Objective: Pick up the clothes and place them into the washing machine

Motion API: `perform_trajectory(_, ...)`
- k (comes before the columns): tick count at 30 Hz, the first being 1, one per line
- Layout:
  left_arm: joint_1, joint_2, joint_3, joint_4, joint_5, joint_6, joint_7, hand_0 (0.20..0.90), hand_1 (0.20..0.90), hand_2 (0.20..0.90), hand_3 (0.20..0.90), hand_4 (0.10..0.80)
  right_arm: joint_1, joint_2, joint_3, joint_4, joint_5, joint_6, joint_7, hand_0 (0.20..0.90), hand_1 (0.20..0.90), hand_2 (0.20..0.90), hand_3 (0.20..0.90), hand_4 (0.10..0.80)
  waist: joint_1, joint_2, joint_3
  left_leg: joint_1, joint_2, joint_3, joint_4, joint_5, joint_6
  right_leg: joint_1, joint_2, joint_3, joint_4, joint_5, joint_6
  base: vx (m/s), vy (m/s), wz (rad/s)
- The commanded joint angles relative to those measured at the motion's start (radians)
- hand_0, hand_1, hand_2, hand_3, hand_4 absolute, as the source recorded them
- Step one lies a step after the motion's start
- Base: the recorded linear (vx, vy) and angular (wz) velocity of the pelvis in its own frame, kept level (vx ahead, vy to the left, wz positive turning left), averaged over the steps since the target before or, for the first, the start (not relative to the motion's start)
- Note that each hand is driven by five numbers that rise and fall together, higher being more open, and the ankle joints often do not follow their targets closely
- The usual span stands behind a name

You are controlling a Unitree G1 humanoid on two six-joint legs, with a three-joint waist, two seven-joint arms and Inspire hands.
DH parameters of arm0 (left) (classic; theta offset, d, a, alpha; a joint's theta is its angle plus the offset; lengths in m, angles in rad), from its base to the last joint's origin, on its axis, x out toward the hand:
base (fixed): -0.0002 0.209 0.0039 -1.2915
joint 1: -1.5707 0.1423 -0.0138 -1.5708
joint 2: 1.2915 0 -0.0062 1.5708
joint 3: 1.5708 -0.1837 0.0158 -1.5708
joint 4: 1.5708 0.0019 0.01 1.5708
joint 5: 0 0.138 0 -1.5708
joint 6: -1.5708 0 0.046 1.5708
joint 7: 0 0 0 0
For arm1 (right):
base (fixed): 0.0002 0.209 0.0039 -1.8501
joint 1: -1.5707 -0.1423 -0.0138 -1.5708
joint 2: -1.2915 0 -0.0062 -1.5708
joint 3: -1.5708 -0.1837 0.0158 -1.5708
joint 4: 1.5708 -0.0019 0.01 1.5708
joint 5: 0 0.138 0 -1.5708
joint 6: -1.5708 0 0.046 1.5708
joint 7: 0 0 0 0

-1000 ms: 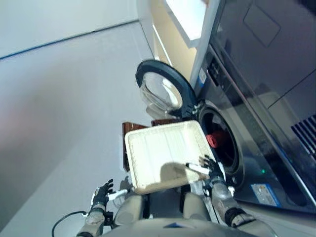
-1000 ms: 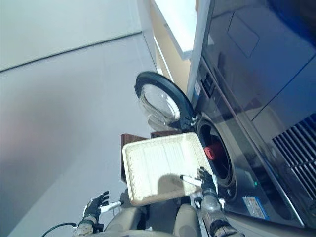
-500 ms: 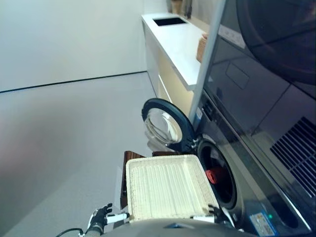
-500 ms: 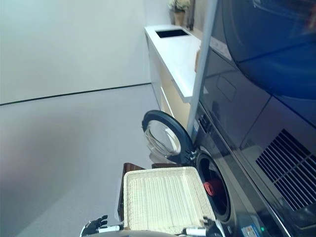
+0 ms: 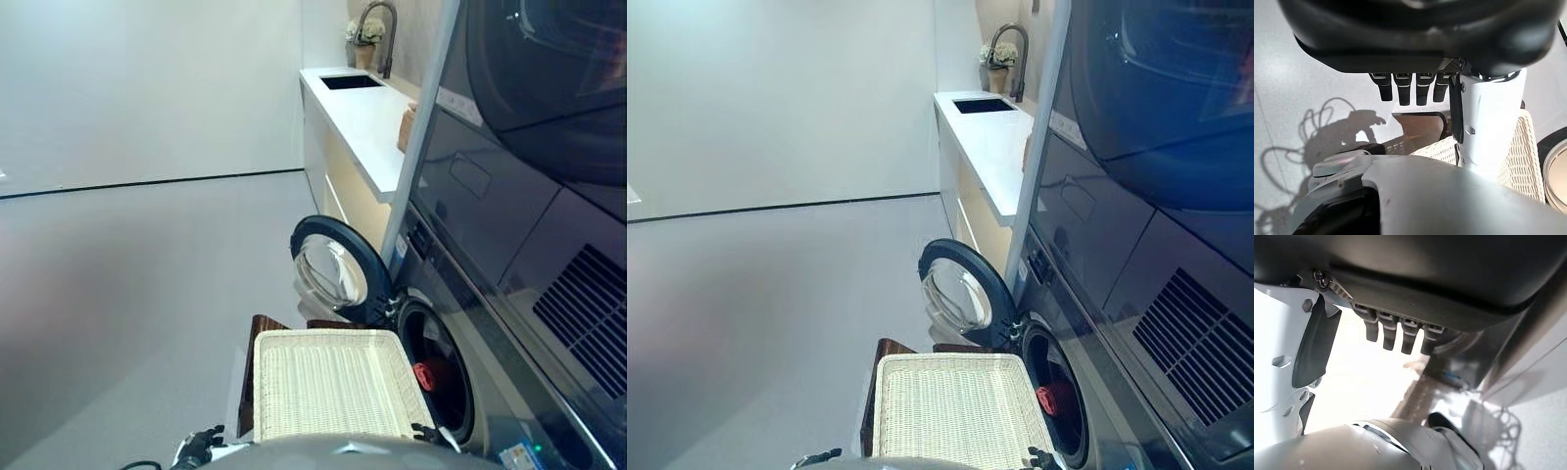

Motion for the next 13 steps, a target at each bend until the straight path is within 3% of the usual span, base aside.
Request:
perform_trajectory(1, -0.041, -0.021, -0.010, 0.017, 0.043, -0.013, -0.031, 0.900, 0.900, 0.900, 0.900, 0.800, -0.021, 0.014, 0.012, 0.011, -0.026, -0.016, 0.006, 0.900, 0.900, 0.900, 0.900, 0.800, 0.007, -0.043, -0.028, -0.022, -0.030, 0.011, -0.013, 0.045, -0.044, 0.056, 0.023, -0.021, -0.135, 0.087, -0.001, -0.011, -0.011, 0.04)
perform_trajectory(13, -0.041, -0.017, -0.013, 0.023, 0.053, -0.001, -0.035, 0.900, 0.900, 0.900, 0.900, 0.800, -0.025, 0.015, 0.021, 0.010, -0.032, -0.010, 0.011, 0.900, 0.900, 0.900, 0.900, 0.800, 0.009, -0.042, -0.036, -0.026, -0.029, 0.003, -0.020, 0.047, -0.045, 0.055, 0.025, -0.029, -0.137, 0.082, -0.003, 0.000, 0.000, 0.00)
